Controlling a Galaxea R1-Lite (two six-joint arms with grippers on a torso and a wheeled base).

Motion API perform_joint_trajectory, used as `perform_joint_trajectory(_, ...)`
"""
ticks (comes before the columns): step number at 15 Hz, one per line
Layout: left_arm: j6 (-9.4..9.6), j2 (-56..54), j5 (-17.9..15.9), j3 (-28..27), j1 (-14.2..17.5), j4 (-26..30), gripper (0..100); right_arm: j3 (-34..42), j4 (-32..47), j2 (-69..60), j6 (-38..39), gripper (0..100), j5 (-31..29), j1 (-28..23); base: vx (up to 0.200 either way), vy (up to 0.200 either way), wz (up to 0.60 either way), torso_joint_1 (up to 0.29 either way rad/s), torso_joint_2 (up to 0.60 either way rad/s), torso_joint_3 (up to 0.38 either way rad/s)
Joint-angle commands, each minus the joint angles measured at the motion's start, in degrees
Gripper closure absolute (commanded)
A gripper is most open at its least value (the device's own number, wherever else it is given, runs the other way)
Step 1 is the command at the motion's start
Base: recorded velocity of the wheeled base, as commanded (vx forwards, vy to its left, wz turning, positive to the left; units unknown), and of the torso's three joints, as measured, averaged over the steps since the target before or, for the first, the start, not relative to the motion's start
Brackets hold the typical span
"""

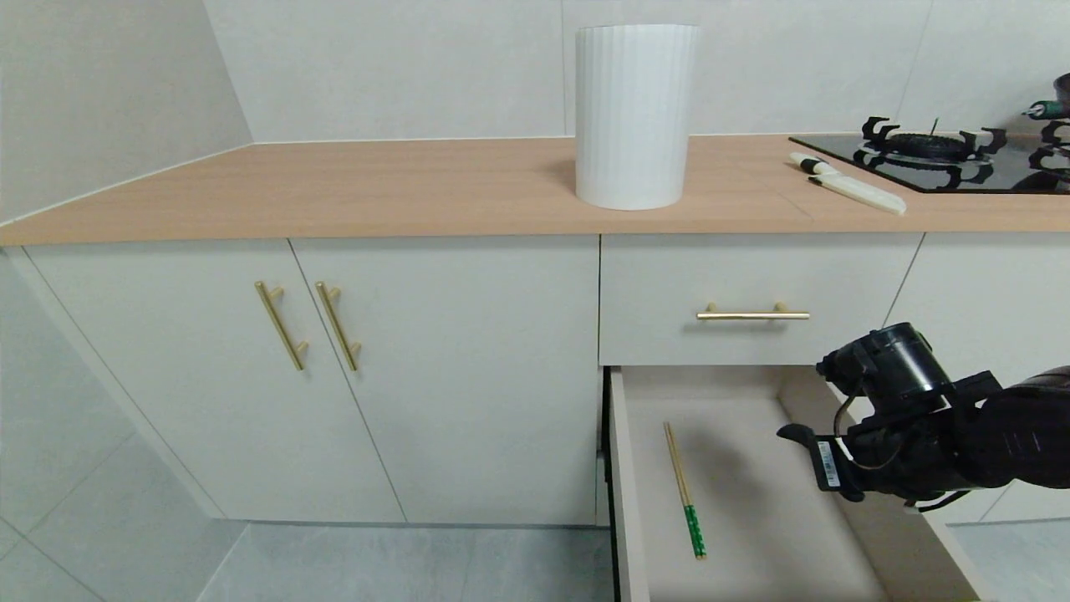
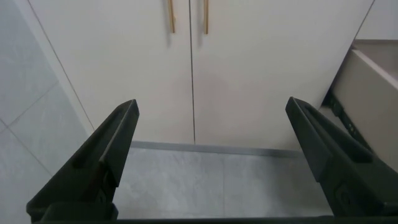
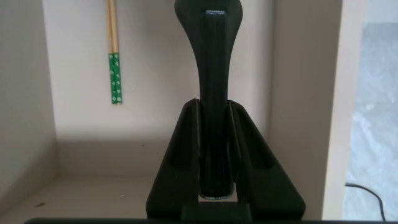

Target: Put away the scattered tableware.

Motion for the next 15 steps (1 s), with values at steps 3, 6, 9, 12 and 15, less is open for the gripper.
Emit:
perform_joint_trajectory(3,-0.02,0.02,-0.05,0.01,0.00,-0.10,0,0.12,-0.04,0.20,-0.01,100,0.01,1.04,0.000,0.000,0.00,0.001,0.02,0.011)
perform_joint_trajectory(6,-0.02,0.02,-0.05,0.01,0.00,-0.01,0,0.03,-0.22,2.49,-0.10,100,0.10,2.71,0.000,0.000,0.00,0.000,0.00,0.000)
perform_joint_trajectory(9,-0.02,0.02,0.04,0.01,0.00,-0.10,0,0.12,-3.12,8.20,-0.01,100,0.10,3.68,0.000,0.000,0.00,0.000,0.00,0.000)
perform_joint_trajectory(12,-0.02,0.02,-0.05,0.01,0.00,-0.10,0,0.20,-8.83,15.67,0.43,100,0.10,3.85,0.000,0.000,0.00,0.000,0.00,0.000)
perform_joint_trajectory(15,-0.02,0.02,-0.05,0.01,0.00,-0.01,0,-0.06,-16.21,23.58,0.78,100,0.01,3.50,0.000,0.000,0.00,0.000,0.00,0.000)
